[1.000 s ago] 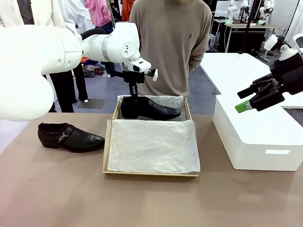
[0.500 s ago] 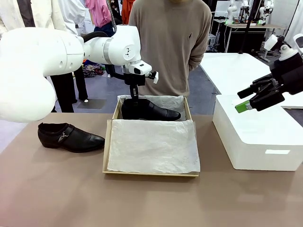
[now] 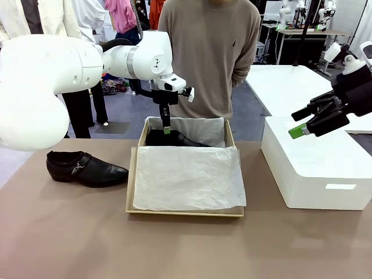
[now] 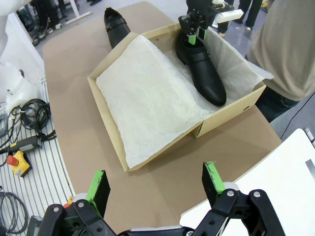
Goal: Pack the shoes into the box.
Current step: Place one shoe of the Shoes into the Shoes Box, then place the other shoe of the Shoes into the Shoes Box.
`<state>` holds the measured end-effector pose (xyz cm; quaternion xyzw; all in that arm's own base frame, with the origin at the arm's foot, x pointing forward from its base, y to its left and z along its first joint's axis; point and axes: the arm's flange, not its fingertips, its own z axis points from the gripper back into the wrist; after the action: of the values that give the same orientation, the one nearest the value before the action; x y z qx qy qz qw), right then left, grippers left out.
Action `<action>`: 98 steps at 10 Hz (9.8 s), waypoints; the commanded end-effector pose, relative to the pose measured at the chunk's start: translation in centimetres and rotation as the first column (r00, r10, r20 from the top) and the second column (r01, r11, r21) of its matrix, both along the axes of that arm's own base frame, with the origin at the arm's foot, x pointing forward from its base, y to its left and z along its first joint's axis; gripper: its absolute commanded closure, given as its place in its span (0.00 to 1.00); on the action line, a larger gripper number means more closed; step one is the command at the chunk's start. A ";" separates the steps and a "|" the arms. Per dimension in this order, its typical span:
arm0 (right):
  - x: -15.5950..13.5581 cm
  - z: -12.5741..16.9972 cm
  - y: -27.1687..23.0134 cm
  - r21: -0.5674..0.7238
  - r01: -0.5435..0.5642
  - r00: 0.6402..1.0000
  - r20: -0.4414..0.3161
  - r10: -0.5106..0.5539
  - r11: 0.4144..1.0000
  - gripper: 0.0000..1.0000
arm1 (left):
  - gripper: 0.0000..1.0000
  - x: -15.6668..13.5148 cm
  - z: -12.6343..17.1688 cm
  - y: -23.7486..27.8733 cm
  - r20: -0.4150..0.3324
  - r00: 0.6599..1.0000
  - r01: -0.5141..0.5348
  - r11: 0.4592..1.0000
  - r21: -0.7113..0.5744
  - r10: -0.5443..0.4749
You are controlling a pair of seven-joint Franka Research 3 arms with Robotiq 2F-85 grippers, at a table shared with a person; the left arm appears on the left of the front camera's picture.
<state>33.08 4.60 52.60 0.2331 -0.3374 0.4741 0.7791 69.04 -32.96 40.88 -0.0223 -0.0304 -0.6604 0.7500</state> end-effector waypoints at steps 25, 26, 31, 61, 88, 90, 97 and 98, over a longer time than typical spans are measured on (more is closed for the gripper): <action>0.3 -0.1 -0.1 0.025 -0.026 0.999 0.021 0.026 0.999 0.00 | 0.00 -9.7 13.7 5.9 0.127 0.990 0.056 0.997 0.056 -0.062; 0.3 -0.1 -0.1 0.025 -0.026 0.999 0.021 0.026 0.999 0.00 | 0.00 -11.2 14.1 7.4 0.141 0.988 0.057 0.996 0.062 -0.065; 0.3 -0.1 -0.1 0.025 -0.026 0.999 0.021 0.026 0.999 0.00 | 0.00 -15.9 16.7 17.7 0.198 0.971 0.134 0.991 0.017 -0.135; 0.3 -0.1 -0.1 0.025 -0.026 0.999 0.021 0.026 0.999 0.00 | 0.00 -21.2 10.8 31.1 0.105 0.994 0.015 0.999 0.033 -0.018; 0.3 -0.1 -0.1 0.025 -0.026 0.999 0.021 0.026 0.999 0.00 | 0.00 -12.7 -1.1 33.7 -0.004 0.999 0.055 0.998 0.014 -0.054; 0.3 -0.1 -0.1 0.025 -0.026 0.999 0.021 0.026 0.999 0.00 | 0.00 -12.1 -1.9 33.7 -0.023 0.998 0.052 0.998 0.021 -0.052; 0.3 -0.1 -0.1 0.025 -0.026 0.999 0.021 0.026 0.999 0.00 | 0.00 -10.7 -5.1 33.8 -0.084 0.995 0.064 0.998 0.029 -0.061; 0.3 -0.1 -0.1 0.025 -0.026 0.999 0.021 0.026 0.999 0.00 | 0.00 -10.7 -5.4 33.9 -0.090 0.994 0.061 0.998 0.032 -0.058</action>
<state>33.12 4.60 52.56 0.2319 -0.3365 0.4745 0.7796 57.97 0.43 35.28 -0.0365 0.0125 -0.6751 0.7367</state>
